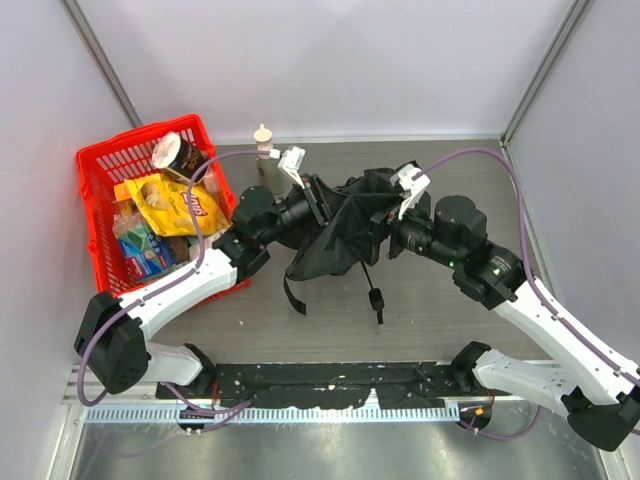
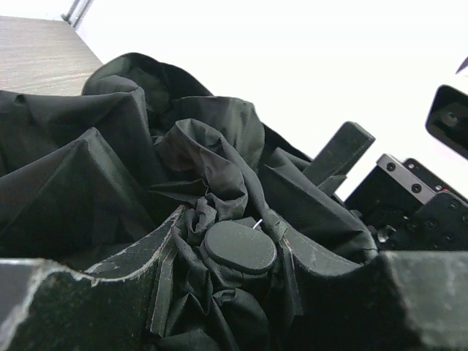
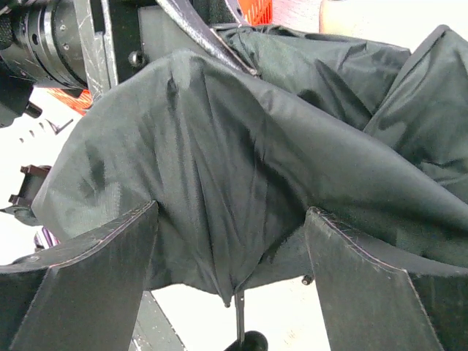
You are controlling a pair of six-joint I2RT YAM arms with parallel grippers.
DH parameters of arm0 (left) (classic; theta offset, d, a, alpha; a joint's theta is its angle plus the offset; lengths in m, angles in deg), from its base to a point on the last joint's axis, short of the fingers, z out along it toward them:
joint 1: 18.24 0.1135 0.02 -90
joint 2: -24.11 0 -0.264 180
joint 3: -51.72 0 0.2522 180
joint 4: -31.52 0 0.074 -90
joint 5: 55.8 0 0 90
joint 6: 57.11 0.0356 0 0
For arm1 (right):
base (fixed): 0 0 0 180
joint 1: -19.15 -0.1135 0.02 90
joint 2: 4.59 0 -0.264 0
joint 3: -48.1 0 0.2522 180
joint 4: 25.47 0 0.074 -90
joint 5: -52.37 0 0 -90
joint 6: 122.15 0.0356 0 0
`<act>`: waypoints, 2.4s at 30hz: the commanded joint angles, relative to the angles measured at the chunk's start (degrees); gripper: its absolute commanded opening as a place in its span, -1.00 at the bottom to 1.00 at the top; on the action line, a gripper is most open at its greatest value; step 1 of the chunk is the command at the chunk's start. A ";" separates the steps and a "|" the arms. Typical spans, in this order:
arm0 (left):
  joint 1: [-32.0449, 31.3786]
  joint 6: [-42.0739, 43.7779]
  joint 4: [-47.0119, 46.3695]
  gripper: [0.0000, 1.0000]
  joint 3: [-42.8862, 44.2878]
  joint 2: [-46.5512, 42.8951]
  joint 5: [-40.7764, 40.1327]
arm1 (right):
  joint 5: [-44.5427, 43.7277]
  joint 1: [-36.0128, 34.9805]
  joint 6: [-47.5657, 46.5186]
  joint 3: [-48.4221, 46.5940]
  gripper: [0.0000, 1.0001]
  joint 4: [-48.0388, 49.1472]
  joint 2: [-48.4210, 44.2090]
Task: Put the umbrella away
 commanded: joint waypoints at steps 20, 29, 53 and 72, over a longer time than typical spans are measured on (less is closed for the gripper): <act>-2.85 1.30 -10.82 -1.00 2.42 -3.10 6.66 | -20.49 -4.11 -2.75 -2.92 0.73 -8.77 0.84; -2.85 -3.28 -18.38 -1.00 2.42 -1.96 11.94 | -7.41 -5.17 -2.49 1.64 0.73 -1.57 3.91; -4.96 -11.36 -36.41 -1.00 1.80 0.77 15.46 | -41.59 -11.76 3.32 1.56 0.74 -4.02 14.81; -7.86 -18.24 -41.18 -0.94 4.61 4.46 16.34 | -17.42 -11.76 -0.72 11.75 -0.99 14.42 6.57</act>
